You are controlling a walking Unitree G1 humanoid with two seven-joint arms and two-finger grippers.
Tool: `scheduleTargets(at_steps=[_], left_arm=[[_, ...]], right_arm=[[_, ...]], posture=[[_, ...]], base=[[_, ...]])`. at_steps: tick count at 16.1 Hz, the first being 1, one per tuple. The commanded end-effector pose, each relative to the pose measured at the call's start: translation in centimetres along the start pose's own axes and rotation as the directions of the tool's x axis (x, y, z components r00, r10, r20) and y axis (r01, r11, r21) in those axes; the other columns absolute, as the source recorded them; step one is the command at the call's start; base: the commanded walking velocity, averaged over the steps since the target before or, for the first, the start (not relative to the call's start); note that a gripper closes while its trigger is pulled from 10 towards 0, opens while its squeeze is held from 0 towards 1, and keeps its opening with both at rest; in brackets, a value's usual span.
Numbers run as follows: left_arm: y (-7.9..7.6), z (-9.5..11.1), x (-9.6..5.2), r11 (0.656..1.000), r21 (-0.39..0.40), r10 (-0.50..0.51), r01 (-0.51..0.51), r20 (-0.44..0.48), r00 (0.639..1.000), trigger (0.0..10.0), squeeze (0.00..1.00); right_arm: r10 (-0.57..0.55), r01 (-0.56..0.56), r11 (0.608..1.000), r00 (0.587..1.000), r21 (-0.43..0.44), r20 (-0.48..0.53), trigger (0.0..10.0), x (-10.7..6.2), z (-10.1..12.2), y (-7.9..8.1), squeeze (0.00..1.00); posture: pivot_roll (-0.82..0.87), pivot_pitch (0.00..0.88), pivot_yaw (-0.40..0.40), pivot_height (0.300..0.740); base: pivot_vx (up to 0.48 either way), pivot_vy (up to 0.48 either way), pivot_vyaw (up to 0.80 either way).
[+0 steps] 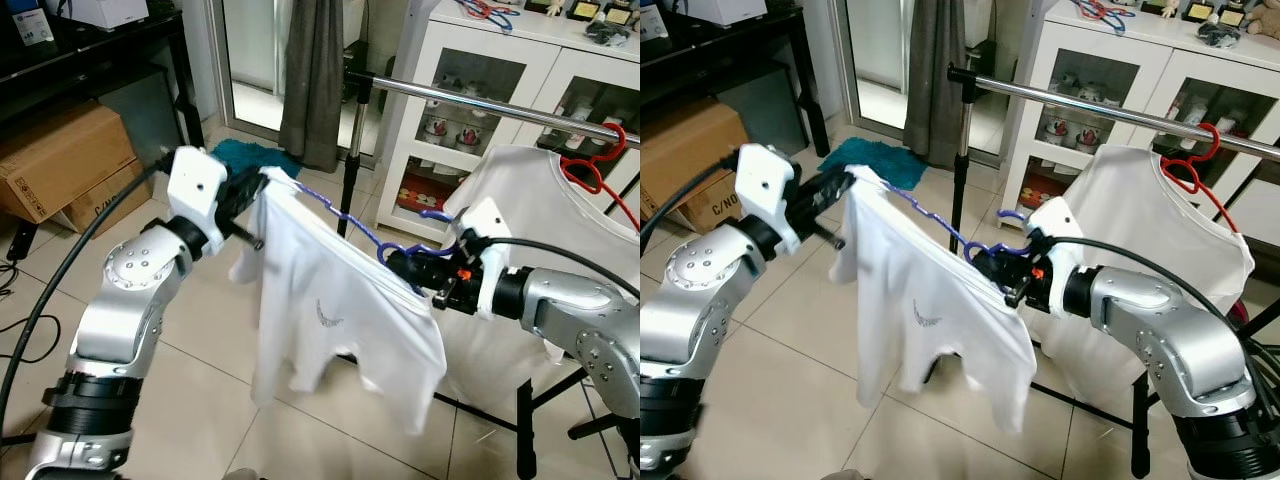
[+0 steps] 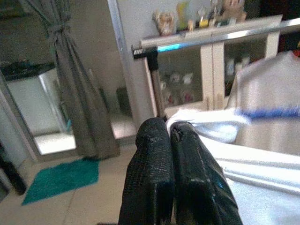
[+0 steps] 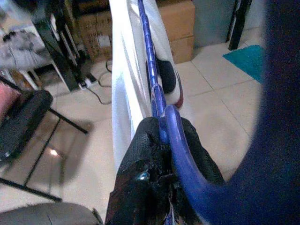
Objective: Hang hanger
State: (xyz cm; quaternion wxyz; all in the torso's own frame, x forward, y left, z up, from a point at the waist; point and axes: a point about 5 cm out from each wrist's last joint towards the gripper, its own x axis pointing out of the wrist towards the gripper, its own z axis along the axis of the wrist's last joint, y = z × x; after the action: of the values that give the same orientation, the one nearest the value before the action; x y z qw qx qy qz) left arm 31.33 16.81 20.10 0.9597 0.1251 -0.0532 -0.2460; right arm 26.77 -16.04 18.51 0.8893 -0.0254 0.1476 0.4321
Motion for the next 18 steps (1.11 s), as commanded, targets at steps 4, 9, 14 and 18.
scheduleTargets(at_steps=[4,9,14,18], left_arm=[[3.8,1.5,-1.0,0.976,0.000,0.219,-0.219,0.082,0.972,0.0,0.00],[7.9,2.6,-1.8,0.890,-0.138,0.452,-0.434,0.143,0.880,0.0,0.00],[6.5,0.2,-0.9,0.916,-0.196,0.368,-0.351,0.057,0.928,0.0,0.00],[1.1,-1.6,1.1,1.000,0.020,0.007,-0.006,-0.067,0.998,0.0,0.00]], right_arm=[[-0.071,0.072,0.997,0.996,0.011,-0.060,0.0,-1.9,-0.9,-1.4,0.00],[0.014,-0.017,0.995,0.999,0.101,0.033,0.0,-2.7,-1.1,-0.6,0.00],[0.049,-0.061,0.994,0.991,0.096,0.124,0.0,-3.2,-0.4,0.3,0.00],[-0.048,0.048,0.999,0.995,0.006,0.091,0.0,-1.7,0.9,-0.3,0.00]], posture=[[-0.01,0.000,-0.055,0.740],[-0.01,0.000,-0.052,0.740],[-0.02,0.000,-0.042,0.740],[-0.02,0.000,-0.032,0.740]], base=[[0.000,0.000,0.00],[0.000,0.000,0.00],[0.000,0.000,0.00],[0.000,0.000,0.00]])
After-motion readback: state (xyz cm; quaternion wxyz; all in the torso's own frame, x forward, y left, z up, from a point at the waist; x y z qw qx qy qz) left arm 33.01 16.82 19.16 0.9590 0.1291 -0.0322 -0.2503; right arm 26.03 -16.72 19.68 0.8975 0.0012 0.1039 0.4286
